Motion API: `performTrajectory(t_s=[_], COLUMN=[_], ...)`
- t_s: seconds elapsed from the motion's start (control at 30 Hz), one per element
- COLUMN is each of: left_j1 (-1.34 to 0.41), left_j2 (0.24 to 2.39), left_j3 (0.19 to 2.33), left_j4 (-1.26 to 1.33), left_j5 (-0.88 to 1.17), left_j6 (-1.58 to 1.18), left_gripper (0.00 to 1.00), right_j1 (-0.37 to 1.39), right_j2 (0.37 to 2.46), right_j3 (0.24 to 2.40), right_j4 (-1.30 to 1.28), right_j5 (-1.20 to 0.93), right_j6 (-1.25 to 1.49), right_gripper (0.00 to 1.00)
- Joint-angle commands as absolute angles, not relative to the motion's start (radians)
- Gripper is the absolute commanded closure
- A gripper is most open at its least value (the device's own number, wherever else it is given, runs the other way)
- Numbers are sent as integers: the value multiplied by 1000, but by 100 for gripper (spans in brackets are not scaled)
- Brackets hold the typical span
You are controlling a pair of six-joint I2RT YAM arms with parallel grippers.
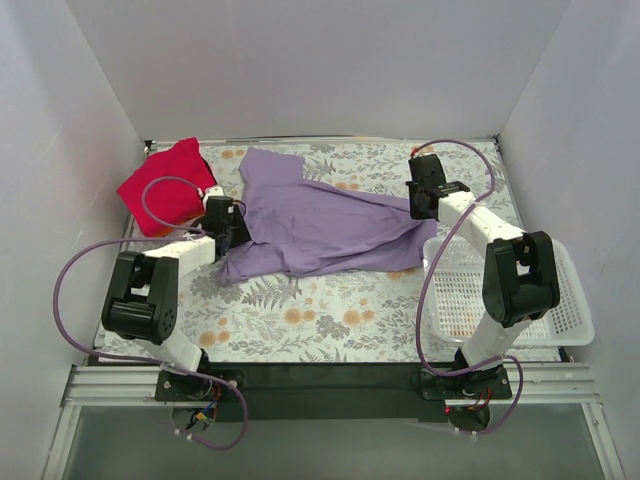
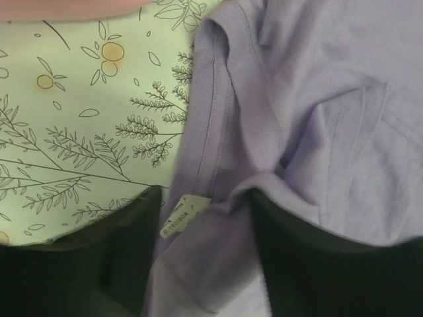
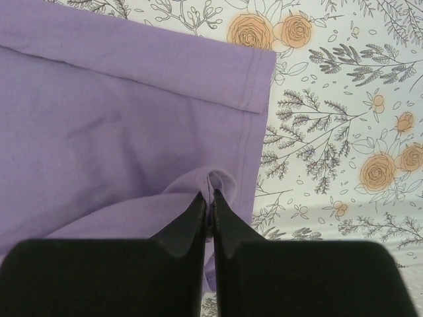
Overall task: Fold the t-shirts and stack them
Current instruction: Fold the tshirt
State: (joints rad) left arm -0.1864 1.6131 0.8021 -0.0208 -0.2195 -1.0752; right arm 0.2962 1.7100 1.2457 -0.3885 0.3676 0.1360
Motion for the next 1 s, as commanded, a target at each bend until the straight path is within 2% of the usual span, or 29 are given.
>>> performTrajectory(t_s=[0.0,0.13,0.2,0.63,0.83,0.97], left_j1=[-176,-176,-176,-187,-193,-193], left_j2=[1571,1478,1444,1209,1180,1154], left_j3=[816,779,746,558,541,531], left_j4=[-6,-24,-44,-152,-218,-222], left_j5=[-204,-209,-210,-296,-340,-316], left_j6=[-1081,-1101,-1129,-1262,-1334,-1364], left_gripper=[40,16,12,11,17,25], right_j1=[285,281,282,256,253,253], right_j2=[1687,1689,1687,1723,1713,1710], right_j3=[1253,1256,1255,1290,1295,1299], right_j4=[-370,-371,-371,-373,-371,-371], right_j5=[399,403,403,377,351,339], right_j6=[127,129,127,124,126,123], right_gripper=[99,99,99,99,99,99])
